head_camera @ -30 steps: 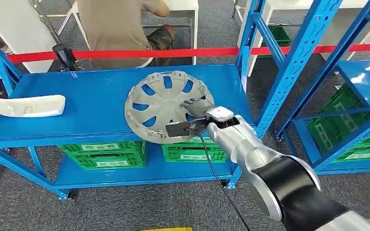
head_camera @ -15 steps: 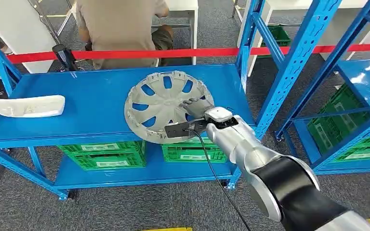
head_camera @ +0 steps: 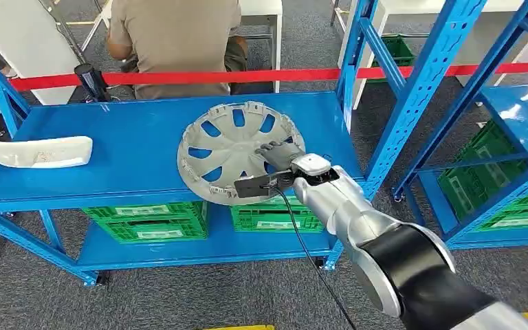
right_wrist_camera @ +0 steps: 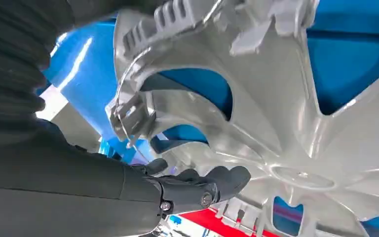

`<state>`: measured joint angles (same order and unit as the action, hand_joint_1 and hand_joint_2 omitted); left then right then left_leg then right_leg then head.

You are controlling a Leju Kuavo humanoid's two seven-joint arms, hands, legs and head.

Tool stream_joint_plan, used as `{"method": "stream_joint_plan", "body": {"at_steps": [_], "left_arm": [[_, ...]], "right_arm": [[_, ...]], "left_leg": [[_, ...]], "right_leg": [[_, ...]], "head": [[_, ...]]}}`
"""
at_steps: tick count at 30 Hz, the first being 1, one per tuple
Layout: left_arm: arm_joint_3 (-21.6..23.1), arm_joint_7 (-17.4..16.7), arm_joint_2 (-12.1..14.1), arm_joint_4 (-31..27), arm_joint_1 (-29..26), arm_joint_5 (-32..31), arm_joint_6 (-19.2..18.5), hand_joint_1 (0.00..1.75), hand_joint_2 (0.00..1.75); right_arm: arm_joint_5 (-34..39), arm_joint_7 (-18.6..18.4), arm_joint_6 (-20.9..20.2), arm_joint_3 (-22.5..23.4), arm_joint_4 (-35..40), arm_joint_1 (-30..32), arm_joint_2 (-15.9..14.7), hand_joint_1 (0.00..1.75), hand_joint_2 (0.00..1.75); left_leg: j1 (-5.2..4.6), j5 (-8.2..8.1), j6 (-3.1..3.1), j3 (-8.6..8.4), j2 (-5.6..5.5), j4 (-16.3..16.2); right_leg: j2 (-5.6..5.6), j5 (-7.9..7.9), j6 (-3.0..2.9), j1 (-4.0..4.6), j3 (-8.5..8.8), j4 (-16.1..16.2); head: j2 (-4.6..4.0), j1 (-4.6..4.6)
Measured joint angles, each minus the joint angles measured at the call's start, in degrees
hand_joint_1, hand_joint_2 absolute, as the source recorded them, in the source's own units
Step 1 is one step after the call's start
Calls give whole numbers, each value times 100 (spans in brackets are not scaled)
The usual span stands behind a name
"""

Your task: Take the parts from the cabinet and place them on the table.

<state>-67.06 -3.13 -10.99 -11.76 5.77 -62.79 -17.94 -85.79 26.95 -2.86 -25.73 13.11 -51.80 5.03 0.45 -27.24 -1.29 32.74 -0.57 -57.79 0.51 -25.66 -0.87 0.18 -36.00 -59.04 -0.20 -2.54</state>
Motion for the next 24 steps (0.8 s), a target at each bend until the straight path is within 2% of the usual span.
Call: {"method": "stream_joint_plan", "body": {"at_steps": [1, 15, 20, 24], "left_arm": [[0, 0, 2, 0, -1, 0, 0, 0, 0], [0, 0, 4, 0, -3, 7, 0, 0, 0], [0, 9, 4, 0, -12, 7, 0, 0, 0], [0, 13, 4, 0, -13, 7, 0, 0, 0]], "right_arm": [[-2, 0, 13, 2, 0, 11, 0, 175, 175], [-17, -61, 57, 20, 0, 62, 0, 175, 175], [-28, 229, 112, 28, 0, 59, 17, 175, 175], [-28, 230, 112, 37, 0, 59, 17, 175, 175]], "left_leg": [[0, 0, 0, 0, 0, 0], [0, -1, 0, 0, 4, 0], [0, -3, 0, 0, 4, 0], [0, -3, 1, 0, 3, 0]], "right_leg": [[0, 0, 0, 0, 0, 0], [4, 0, 0, 0, 0, 0], [4, -1, 0, -1, -1, 0], [3, -1, 0, -2, -1, 0]], "head": [[0, 0], [0, 0], [0, 0], [0, 0]]}}
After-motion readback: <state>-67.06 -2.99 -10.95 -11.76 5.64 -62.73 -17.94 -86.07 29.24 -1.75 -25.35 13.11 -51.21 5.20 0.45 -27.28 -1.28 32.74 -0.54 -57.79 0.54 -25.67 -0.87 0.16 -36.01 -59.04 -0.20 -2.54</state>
